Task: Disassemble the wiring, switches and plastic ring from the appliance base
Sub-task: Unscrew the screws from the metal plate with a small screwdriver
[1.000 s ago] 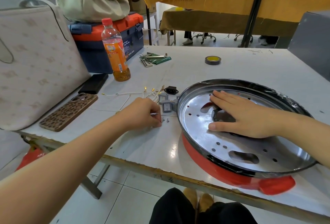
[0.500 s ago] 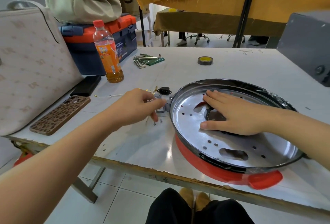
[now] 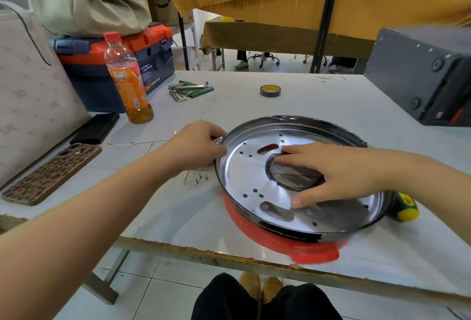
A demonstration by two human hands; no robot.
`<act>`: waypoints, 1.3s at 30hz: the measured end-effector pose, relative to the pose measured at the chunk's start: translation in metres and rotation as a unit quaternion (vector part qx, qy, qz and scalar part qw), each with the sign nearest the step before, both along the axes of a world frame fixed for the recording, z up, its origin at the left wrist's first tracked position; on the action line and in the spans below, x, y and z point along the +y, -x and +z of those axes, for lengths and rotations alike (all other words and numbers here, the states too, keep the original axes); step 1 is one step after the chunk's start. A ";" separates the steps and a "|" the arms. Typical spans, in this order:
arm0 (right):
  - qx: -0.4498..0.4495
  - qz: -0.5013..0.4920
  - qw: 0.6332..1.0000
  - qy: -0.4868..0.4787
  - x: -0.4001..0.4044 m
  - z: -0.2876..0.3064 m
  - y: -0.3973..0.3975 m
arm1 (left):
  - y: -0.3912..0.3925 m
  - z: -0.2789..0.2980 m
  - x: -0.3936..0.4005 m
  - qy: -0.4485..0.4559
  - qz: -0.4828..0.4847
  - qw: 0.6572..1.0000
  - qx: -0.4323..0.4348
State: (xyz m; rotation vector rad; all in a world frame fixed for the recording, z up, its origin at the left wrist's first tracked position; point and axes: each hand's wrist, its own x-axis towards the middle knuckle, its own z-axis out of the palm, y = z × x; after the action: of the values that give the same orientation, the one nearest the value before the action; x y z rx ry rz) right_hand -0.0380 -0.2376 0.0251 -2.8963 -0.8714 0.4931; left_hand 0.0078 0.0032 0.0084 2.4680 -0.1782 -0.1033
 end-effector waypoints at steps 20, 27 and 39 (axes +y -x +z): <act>0.011 0.019 0.999 0.045 0.004 -0.022 -0.004 | -0.018 0.012 0.001 -0.095 -0.036 0.993 0.059; -0.032 -0.015 0.997 0.068 0.016 -0.023 0.006 | -0.011 0.012 -0.007 -0.084 -0.042 0.994 0.054; -0.037 -0.018 0.998 0.046 0.014 -0.009 -0.008 | -0.007 0.024 0.002 -0.106 -0.075 0.992 -0.008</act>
State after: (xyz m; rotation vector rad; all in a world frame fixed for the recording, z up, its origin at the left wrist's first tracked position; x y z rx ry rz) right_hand -0.0303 -0.2236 0.0165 -3.0263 -0.8256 0.4357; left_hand 0.0144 0.0050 0.0319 2.6640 -0.3785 -0.1751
